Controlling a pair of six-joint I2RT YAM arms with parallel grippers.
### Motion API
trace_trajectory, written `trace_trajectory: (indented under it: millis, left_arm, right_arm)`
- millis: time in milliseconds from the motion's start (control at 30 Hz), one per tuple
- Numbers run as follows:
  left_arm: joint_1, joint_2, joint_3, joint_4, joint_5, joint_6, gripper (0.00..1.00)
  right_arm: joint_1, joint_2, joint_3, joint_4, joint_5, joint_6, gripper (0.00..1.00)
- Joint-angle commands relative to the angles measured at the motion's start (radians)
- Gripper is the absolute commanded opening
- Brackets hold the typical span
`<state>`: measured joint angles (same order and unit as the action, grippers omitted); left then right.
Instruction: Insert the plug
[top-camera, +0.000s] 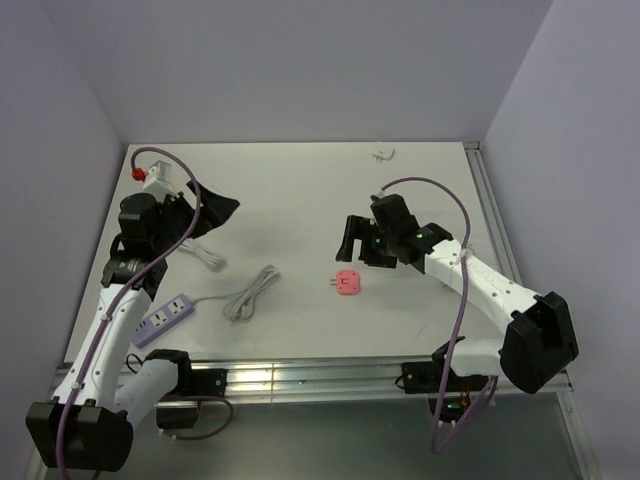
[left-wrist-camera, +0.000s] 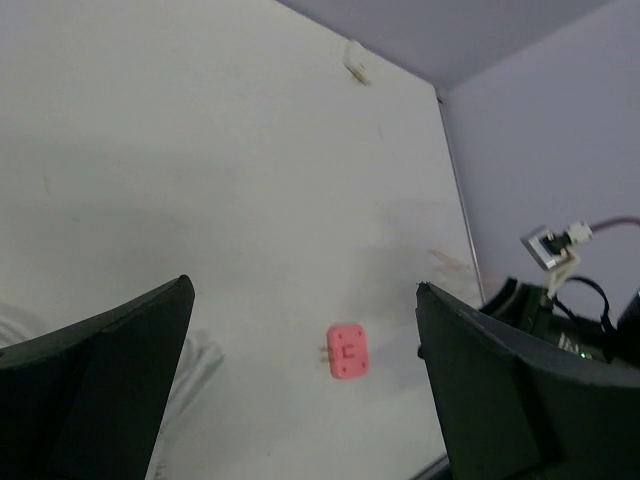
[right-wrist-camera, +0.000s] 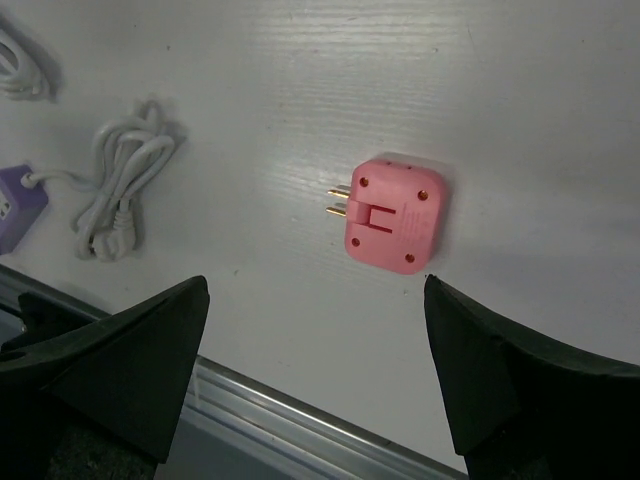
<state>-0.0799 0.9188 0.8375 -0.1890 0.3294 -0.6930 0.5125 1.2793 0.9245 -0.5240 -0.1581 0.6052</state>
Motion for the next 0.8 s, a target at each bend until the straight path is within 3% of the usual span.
trace_trajectory:
  millis: [0,133,167,267,500,667,767]
  left_arm:
    - [-0.07,0.014,-0.011,0.045,0.166,0.003,0.99]
    - [-0.292,0.106,0.008,0.007,0.03,0.013,0.99]
    - [-0.372,0.12,0.009,0.003,-0.004,0.018,0.99]
    - [-0.467,0.16,-0.003,0.026,-0.061,0.033,0.98]
    - [-0.604,0.212,-0.051,0.163,-0.095,0.084,0.93]
    - [-0.705,0.241,-0.064,0.226,-0.127,0.185,0.94]
    - [-0.802,0.258,-0.077,0.27,-0.177,0.366,0.99]
  right_arm:
    - [0.023,-0.065,0.047,-0.039,0.117,0.039,0.95]
    - [0.015,-0.156,0.079,-0.088,0.207,0.044,0.96]
    - [0.014,-0.164,0.082,-0.094,0.2,0.042,0.96]
    - [0.006,-0.161,0.094,-0.122,0.137,0.034,0.96]
    - [0.004,-0.282,0.034,0.001,-0.11,0.082,0.95]
    - [0.004,-0.368,0.097,-0.05,-0.006,0.09,0.95]
    - [0.003,-0.388,0.138,-0.085,0.051,0.084,0.95]
